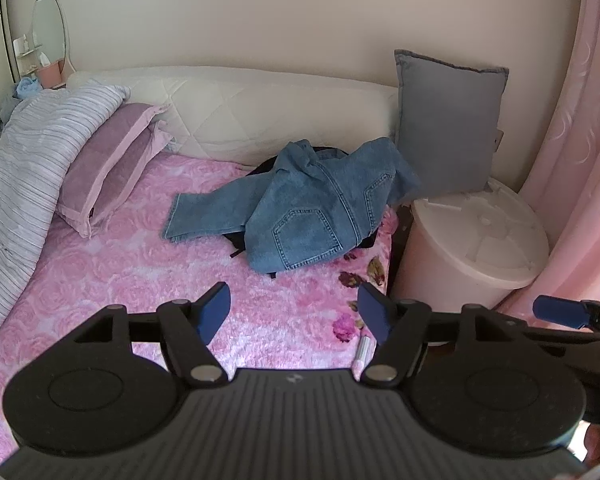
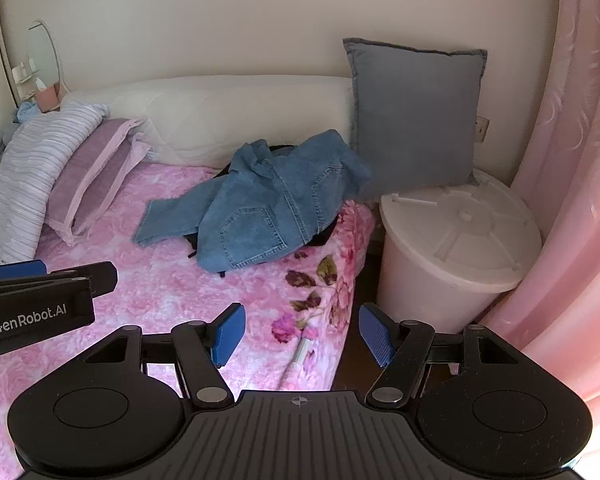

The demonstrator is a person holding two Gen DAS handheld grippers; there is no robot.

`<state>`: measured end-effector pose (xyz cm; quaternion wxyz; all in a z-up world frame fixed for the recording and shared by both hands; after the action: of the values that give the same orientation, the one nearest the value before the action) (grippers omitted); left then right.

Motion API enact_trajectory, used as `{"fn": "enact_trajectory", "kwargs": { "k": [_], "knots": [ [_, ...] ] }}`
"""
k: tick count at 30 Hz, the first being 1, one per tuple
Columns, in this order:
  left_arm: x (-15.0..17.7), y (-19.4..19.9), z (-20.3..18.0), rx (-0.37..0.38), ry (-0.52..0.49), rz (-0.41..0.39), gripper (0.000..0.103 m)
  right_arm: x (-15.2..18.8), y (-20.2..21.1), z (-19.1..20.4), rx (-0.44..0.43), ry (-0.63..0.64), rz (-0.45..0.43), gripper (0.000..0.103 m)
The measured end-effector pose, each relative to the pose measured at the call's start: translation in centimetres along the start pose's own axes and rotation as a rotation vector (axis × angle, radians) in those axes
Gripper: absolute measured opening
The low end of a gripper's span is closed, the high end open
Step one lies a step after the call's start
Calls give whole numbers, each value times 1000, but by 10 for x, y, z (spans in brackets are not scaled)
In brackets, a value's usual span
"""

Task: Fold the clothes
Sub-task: 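Move both grippers toward the crumpled blue jeans on the bed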

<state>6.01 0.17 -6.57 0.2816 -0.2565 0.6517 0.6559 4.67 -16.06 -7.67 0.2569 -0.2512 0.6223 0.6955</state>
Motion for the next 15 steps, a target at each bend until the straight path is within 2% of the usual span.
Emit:
{"fn": "enact_trajectory", "kwargs": {
  "k": [15],
  "knots": [
    [11,-2,4,4,8,0,67,2,-2,10,8,10,8,67]
  ]
}}
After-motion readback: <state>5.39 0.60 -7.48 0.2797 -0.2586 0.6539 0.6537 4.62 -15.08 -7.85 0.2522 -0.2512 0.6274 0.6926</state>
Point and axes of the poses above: each gripper's, at about its wrist camera, not at the fingertips, and y roughly against the way its jaws point, z to its left, x to its underside, the point moved 9 cm from there along -y, roughly the way its jaws point, and after that the axes turned 2 degrees about -y, right-handed, at the moved point
